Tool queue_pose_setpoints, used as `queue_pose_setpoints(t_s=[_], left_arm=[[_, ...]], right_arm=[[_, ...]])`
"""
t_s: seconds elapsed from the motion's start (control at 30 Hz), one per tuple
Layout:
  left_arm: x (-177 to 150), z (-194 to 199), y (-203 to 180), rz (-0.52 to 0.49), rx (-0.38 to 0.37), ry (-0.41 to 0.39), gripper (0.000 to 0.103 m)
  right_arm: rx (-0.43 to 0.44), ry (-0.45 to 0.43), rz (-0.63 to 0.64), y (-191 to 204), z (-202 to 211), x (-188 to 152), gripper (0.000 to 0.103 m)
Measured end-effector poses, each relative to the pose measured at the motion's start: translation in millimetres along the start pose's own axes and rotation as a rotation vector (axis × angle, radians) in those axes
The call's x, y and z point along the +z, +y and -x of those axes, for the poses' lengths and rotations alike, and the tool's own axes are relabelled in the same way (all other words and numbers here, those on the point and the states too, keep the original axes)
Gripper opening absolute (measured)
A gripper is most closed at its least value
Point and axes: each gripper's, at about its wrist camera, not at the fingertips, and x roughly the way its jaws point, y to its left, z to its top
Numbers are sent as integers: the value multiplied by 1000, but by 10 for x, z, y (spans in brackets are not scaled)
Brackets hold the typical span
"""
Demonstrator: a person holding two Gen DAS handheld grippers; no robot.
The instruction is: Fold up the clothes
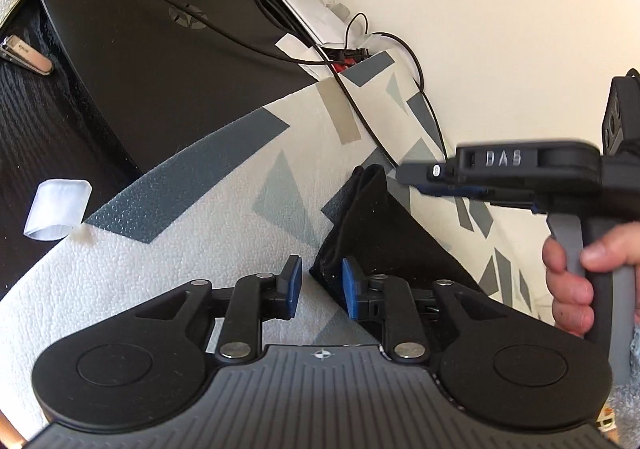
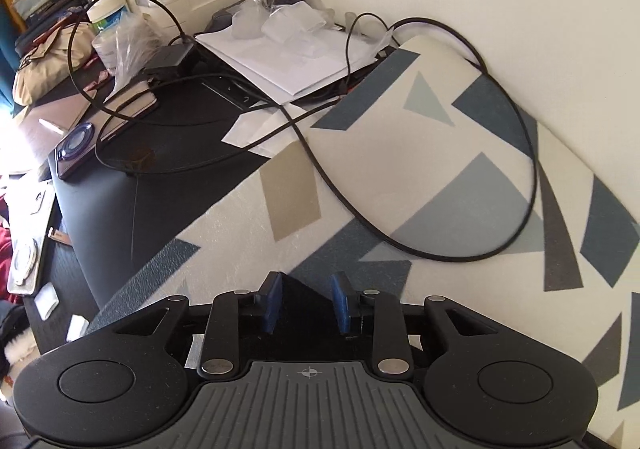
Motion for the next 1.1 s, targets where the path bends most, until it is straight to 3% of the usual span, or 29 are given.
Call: queue_pose_setpoints(t_s=[0.2,0.43,0.5,0.57,0.7,0.77,0.8,0.83,1.0,1.1], left_arm=[[-4,-24,-75,-64,23,-15,23],[48,-39,-105,-93,19,14,28],[109,-43,-67,-67,-11,41,32],[177,-45,-19,-33,-34,69,35],[300,-23,30,9,-42,99,42],[357,-12,42,25,-42,112,53],[388,-9,53,37,-42,121,55],[421,-7,69,55,-44,130,60],[598,-38,188,216,-63,187,64],[655,-28,120,206,-61,195,69]], right_arm=[[-44,50,81,121,-240,-78,26],[-30,-14,0,50,-336,50,24],[-10,-59,-51,-41,-252,38,31],[6,-103,-101,-169,-109,-24,33],[-33,-158,-89,-380,197,-309,34],[-58,-183,-98,-485,350,-527,36],[-63,-194,-107,-529,421,-653,38],[-67,-205,-115,-573,492,-779,47],[-94,-193,84,-278,551,-1331,49],[-57,-185,173,2,445,-1491,49]])
